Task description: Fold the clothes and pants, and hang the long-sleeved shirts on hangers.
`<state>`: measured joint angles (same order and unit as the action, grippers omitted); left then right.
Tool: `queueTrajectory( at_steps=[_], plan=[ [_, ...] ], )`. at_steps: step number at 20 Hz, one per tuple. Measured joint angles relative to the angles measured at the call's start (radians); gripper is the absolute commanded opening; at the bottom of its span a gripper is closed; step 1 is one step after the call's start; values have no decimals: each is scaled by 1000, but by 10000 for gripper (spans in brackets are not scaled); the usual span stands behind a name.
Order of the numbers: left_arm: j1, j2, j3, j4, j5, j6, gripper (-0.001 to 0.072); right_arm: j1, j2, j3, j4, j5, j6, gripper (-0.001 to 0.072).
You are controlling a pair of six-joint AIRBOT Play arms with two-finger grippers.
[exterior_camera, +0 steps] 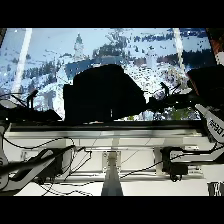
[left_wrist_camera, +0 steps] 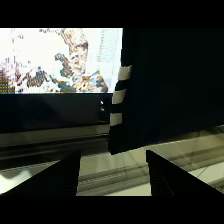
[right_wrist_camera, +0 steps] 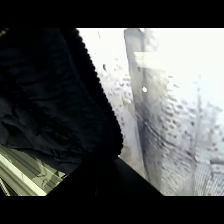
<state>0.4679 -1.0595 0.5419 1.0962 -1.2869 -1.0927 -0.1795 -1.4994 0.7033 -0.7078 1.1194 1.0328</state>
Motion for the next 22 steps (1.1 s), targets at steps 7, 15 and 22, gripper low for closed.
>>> queueTrajectory(
  at_steps=[7, 15, 22],
  plan=[
    [0, -51, -84, -77, 85, 3, 458, 2, -2, 0, 10, -31, -51, 32],
    [-3, -179, -105, -211, 117, 166, 18, 5, 27, 14, 1, -69, -59, 32],
    [-15, -201, 79, -360, -15, 294, 16, 29, 219, 94, 76, -21, -60, 32]
  ],
)
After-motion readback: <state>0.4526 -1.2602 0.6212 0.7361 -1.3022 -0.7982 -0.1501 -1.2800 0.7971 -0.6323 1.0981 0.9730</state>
